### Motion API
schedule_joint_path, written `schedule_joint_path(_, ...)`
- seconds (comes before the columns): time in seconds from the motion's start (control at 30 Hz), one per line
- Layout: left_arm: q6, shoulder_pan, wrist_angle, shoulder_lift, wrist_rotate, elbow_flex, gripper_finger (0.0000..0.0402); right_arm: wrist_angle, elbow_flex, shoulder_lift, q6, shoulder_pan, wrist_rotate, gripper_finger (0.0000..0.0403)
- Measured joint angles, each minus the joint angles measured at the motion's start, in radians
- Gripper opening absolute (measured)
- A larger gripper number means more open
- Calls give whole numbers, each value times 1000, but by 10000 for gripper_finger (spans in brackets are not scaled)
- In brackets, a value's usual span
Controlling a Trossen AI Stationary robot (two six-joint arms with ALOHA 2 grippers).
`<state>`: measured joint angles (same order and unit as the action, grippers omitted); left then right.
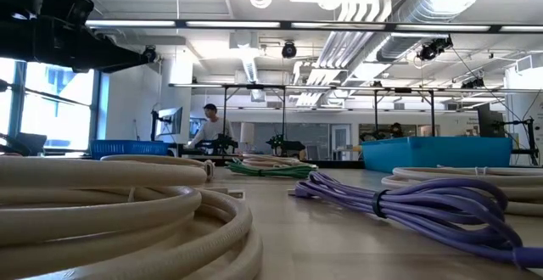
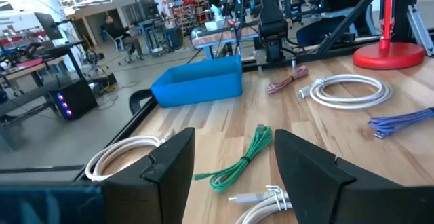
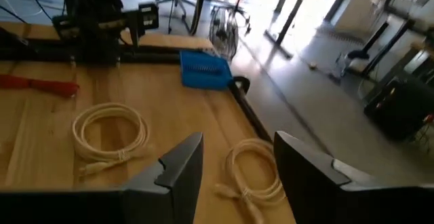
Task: Pick & Place USB Port
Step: Put the pink USB cable into the left blue bin
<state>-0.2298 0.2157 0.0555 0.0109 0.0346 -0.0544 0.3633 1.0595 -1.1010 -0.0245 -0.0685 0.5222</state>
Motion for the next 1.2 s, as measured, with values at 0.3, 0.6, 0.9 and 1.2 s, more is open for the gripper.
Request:
schedule_joint_path(0.3,23,0,16,0,58,-4,200,248,-11,-117,293,70,-309,170)
schedule_joint_path(0.6,32,0,19,0,60,-4,200,260,-11,-157,233,18,-530,170)
schedule_joint_path(0.9,17,0,23,0,10,-3,200,302,-11,-171,280,-86,-522,169)
schedule_joint_path(1.2,18,0,22,0,9,-2,200,472,-11,-198,427,-151,-376,169)
